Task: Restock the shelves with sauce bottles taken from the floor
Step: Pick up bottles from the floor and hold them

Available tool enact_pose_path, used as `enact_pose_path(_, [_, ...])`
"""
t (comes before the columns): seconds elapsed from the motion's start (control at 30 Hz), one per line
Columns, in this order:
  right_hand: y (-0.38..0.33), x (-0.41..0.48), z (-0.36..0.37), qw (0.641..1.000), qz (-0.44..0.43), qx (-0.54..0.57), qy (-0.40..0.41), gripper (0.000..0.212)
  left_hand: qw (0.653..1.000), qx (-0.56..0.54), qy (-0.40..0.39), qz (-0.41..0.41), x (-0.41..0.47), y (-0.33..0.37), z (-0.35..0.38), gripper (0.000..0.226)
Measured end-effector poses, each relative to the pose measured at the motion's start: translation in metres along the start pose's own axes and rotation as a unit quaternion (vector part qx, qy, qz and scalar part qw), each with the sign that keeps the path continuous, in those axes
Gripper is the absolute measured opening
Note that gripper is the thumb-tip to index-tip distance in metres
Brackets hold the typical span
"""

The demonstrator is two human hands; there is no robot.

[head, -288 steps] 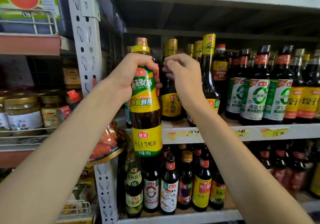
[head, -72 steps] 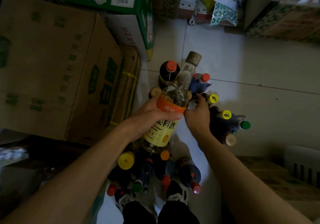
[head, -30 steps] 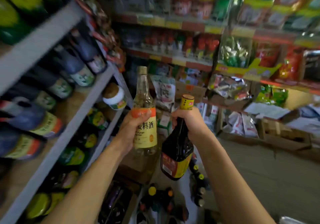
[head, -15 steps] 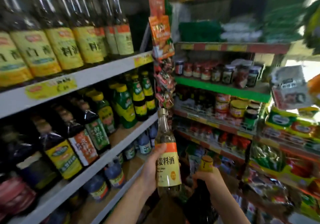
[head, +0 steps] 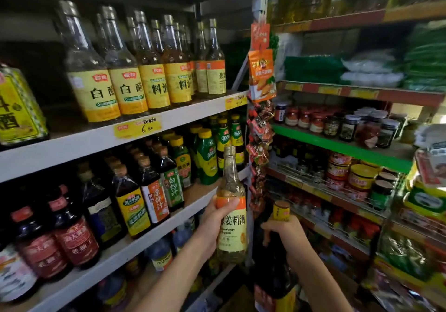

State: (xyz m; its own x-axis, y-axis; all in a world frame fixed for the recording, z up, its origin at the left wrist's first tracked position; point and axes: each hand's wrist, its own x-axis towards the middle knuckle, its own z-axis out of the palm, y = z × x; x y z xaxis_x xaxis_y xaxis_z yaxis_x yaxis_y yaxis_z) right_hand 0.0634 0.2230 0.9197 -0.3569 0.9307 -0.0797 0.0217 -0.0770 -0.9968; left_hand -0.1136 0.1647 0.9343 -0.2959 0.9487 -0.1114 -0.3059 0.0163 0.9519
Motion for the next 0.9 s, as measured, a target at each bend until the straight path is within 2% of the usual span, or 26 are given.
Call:
enact_pose_path(0.17, [-0.016, 0.003, 0.019, 0.999, -0.007, 0.026, -0.018, 0.017, 1.0, -0.006, 0.013, 0.022, -0.001, 0.012, -0.013, 0.049])
enact_pose_path(0.3, [-0.026, 0.005, 0.027, 0.999, -0.01, 0.034, -0.04, 0.029, 0.999, 0.005, 0.016, 0.037, -0.001, 0.023, -0.019, 0.055])
enact_pose_path(0.37, [-0.03, 0.006, 0.03, 0.998, -0.007, 0.042, -0.052, 0.029, 0.998, 0.02, 0.027, 0.047, 0.001, 0.028, -0.021, 0.06])
enact_pose_path(0.5, [-0.048, 0.016, 0.04, 0.998, -0.02, 0.039, -0.039, 0.029, 0.995, 0.054, 0.042, 0.077, 0.009, 0.048, -0.019, 0.057])
enact_pose_path(0.67, [-0.112, 0.035, 0.06, 0.99, -0.119, 0.036, -0.064, 0.036, 0.983, 0.083, 0.047, 0.156, 0.026, 0.11, -0.011, 0.059])
enact_pose_path(0.9, [-0.187, 0.04, 0.099, 0.971, -0.224, 0.036, -0.082, 0.036, 0.941, 0.146, 0.095, 0.29, -0.003, 0.19, -0.035, 0.046])
